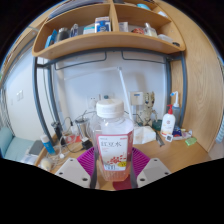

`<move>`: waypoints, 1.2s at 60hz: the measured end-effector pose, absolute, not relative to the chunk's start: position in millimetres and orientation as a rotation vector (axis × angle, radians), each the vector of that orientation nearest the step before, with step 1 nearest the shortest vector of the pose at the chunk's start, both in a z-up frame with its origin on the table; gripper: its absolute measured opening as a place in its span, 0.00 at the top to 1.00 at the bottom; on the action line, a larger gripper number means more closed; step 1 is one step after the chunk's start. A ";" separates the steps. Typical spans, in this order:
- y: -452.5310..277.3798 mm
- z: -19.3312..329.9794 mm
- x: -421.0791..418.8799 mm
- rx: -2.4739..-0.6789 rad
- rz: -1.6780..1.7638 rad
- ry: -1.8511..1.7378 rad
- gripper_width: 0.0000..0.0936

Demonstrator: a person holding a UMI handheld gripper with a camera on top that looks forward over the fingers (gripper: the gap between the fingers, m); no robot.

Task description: Pour water

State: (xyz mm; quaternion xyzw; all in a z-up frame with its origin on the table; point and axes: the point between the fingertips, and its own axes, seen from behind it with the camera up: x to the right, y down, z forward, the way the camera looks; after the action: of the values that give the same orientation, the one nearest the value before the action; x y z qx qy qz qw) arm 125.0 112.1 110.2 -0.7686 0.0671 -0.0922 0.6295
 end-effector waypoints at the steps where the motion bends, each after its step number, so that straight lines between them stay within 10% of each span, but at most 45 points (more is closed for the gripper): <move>1: 112.1 106.4 129.1 -1.767 -0.224 0.150 0.49; 24: 134.7 20.1 166.3 -1.822 -0.303 0.123 0.48; 39: 131.7 23.6 168.6 -1.762 -0.269 0.154 0.34; 47: 122.0 13.5 171.2 -1.829 -0.306 0.144 0.10; 72: 1.3 65.6 142.8 -1.950 -0.257 0.160 0.11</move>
State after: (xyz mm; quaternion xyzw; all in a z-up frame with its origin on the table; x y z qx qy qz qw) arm 142.8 1.3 65.6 -0.8242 0.0676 -0.1087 0.5516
